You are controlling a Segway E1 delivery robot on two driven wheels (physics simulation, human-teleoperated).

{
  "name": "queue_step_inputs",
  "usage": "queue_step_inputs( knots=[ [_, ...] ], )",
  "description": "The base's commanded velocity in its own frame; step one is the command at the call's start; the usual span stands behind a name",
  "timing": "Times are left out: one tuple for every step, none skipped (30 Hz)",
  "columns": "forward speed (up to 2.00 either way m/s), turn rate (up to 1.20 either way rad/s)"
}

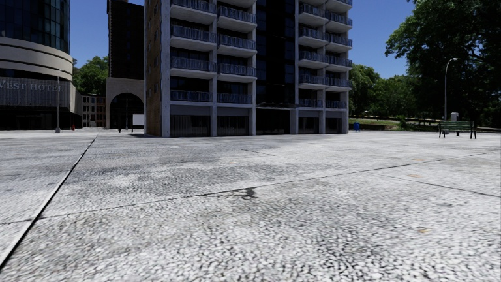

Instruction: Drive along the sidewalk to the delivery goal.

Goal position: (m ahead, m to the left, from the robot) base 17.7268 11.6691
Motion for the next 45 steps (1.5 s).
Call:
queue_step_inputs(
  knots=[
    [0.00,0.00],
    [0.00,0.00],
    [0.00,0.00],
    [0.00,0.00],
    [0.00,0.00],
    [0.00,0.00],
    [0.00,0.00],
    [0.00,0.00],
    [0.00,0.00],
    [2.00,0.00],
    [2.00,0.00],
    [2.00,0.00],
    [2.00,0.00],
    [2.00,0.00],
    [2.00,0.00],
    [2.00,0.00],
    [2.00,0.00],
    [2.00,0.00],
    [2.00,0.00],
    [2.00,0.00],
    [2.00,0.00],
    [2.00,0.00],
    [2.00,0.00],
    [2.00,0.00],
    [2.00,0.00],
    [2.00,0.00],
    [2.00,0.00],
    [2.00,0.00],
    [2.00,0.00],
    [2.00,0.00],
    [2.00,0.00],
    [2.00,0.00],
    [2.00,0.00],
    [2.00,0.00],
    [2.00,0.00],
    [2.00,0.00],
    [2.00,0.00],
    [2.00,0.08],
    [2.00,0.24],
    [2.00,0.31],
    [2.00,0.34],
    [2.00,0.36],
    [2.00,0.38],
    [2.00,0.39],
    [2.00,0.40]
  ],
)
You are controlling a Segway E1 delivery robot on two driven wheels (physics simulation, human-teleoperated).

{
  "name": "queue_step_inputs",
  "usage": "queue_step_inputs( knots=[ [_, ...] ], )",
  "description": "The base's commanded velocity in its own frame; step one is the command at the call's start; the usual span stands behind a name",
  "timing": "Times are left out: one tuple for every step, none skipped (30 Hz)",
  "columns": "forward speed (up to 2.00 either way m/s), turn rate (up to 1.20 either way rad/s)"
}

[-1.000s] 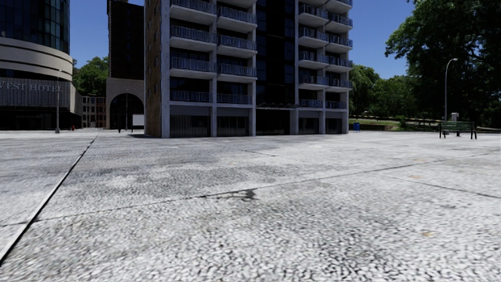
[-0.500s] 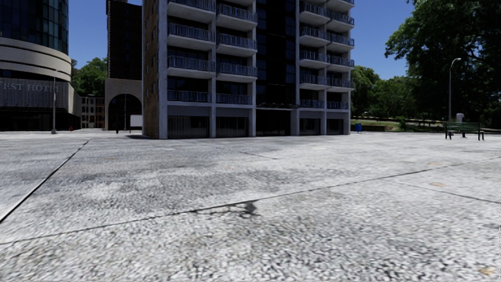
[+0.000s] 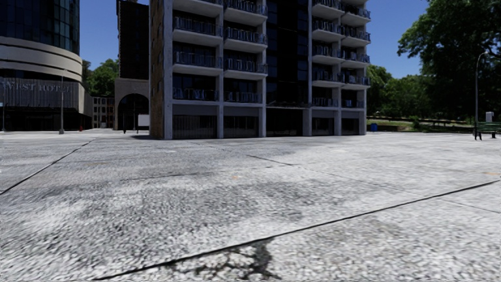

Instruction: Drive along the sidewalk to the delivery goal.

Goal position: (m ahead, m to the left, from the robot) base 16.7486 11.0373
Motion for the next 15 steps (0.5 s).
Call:
queue_step_inputs(
  knots=[
    [2.00,0.40],
    [2.00,0.40],
    [2.00,0.40],
    [2.00,0.40],
    [2.00,0.40],
    [2.00,0.40],
    [2.00,0.40],
    [2.00,0.40],
    [2.00,0.40],
    [2.00,0.40],
    [2.00,0.40],
    [2.00,0.40],
    [2.00,0.40],
    [2.00,0.41],
    [2.00,0.41]
  ],
)
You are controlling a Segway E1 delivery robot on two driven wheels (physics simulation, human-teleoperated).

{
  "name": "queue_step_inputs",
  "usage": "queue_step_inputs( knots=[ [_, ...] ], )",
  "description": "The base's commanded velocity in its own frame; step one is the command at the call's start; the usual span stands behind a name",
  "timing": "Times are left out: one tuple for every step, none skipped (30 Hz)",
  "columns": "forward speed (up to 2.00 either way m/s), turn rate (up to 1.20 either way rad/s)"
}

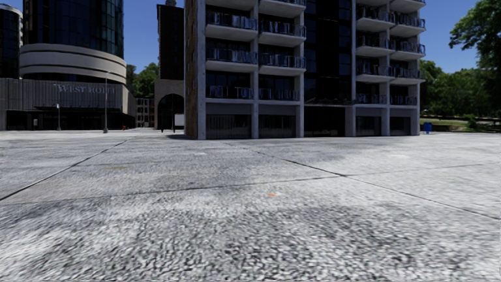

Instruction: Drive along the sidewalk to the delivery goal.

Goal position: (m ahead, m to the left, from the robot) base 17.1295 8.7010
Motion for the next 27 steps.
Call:
queue_step_inputs(
  knots=[
    [2.00,0.41],
    [2.00,0.41],
    [2.00,0.41],
    [2.00,0.42],
    [2.00,0.42],
    [2.00,0.42],
    [2.00,0.43],
    [2.00,0.43],
    [2.00,0.43],
    [2.00,0.43],
    [2.00,0.43],
    [2.00,0.43],
    [2.00,0.43],
    [2.00,0.43],
    [2.00,0.43],
    [2.00,0.43],
    [2.00,0.43],
    [2.00,0.43],
    [2.00,0.43],
    [2.00,0.43],
    [2.00,0.43],
    [2.00,0.43],
    [2.00,0.43],
    [2.00,0.43],
    [2.00,0.43],
    [2.00,0.43],
    [2.00,0.43]
  ],
)
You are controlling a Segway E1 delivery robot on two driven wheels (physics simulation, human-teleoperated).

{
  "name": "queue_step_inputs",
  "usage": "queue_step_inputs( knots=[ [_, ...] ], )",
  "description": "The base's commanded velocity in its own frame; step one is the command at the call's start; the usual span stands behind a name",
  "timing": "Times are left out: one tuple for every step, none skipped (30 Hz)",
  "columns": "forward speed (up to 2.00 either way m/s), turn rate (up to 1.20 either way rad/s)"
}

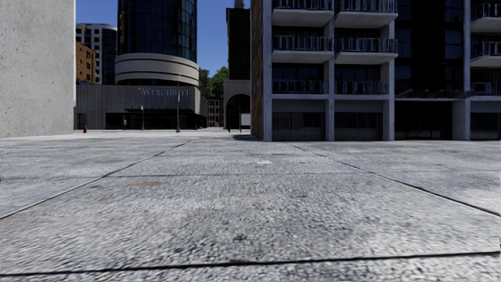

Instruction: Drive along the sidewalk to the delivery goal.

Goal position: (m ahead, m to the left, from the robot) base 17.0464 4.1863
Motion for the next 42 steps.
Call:
queue_step_inputs(
  knots=[
    [2.00,0.43],
    [2.00,0.43],
    [2.00,0.43],
    [2.00,0.43],
    [2.00,0.00],
    [2.00,0.00],
    [2.00,0.00],
    [2.00,0.00],
    [2.00,0.00],
    [2.00,0.00],
    [2.00,0.00],
    [2.00,0.00],
    [2.00,0.00],
    [2.00,0.00],
    [2.00,0.00],
    [2.00,0.00],
    [2.00,0.00],
    [2.00,0.00],
    [2.00,0.00],
    [2.00,0.00],
    [2.00,0.00],
    [2.00,0.00],
    [2.00,0.00],
    [2.00,0.00],
    [2.00,0.00],
    [2.00,0.00],
    [2.00,0.00],
    [2.00,0.00],
    [2.00,0.00],
    [2.00,0.00],
    [2.00,0.00],
    [2.00,0.00],
    [2.00,0.00],
    [2.00,0.00],
    [2.00,0.00],
    [2.00,0.00],
    [2.00,0.00],
    [2.00,0.00],
    [2.00,0.00],
    [2.00,0.00],
    [2.00,0.00],
    [2.00,0.00]
  ],
)
